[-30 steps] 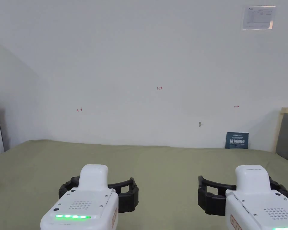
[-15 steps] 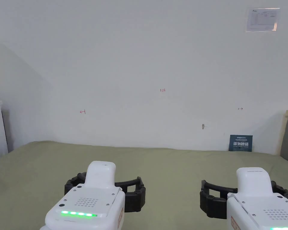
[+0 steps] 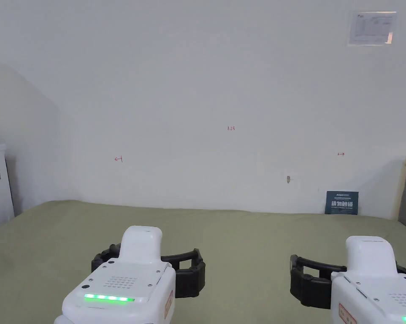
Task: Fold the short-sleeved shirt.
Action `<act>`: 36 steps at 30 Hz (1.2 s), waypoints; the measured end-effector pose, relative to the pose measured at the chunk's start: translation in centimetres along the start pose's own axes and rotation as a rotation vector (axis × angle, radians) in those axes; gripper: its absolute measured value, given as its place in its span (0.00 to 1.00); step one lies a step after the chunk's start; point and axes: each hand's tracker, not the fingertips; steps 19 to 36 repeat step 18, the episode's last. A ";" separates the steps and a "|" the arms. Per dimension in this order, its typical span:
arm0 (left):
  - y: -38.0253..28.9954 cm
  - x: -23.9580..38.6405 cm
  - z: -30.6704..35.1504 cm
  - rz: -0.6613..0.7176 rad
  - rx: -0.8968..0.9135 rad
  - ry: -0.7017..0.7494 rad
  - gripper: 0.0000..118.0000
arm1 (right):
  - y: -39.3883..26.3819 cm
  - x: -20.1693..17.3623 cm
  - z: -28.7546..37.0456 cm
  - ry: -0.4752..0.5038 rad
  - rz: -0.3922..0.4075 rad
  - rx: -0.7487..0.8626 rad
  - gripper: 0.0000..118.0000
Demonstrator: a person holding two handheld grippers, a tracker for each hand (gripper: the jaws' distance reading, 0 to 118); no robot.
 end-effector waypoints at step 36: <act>0.5 0.2 0.4 0.004 -0.001 -0.020 1.00 | 0.7 0.1 0.0 -0.023 -0.005 -0.034 1.00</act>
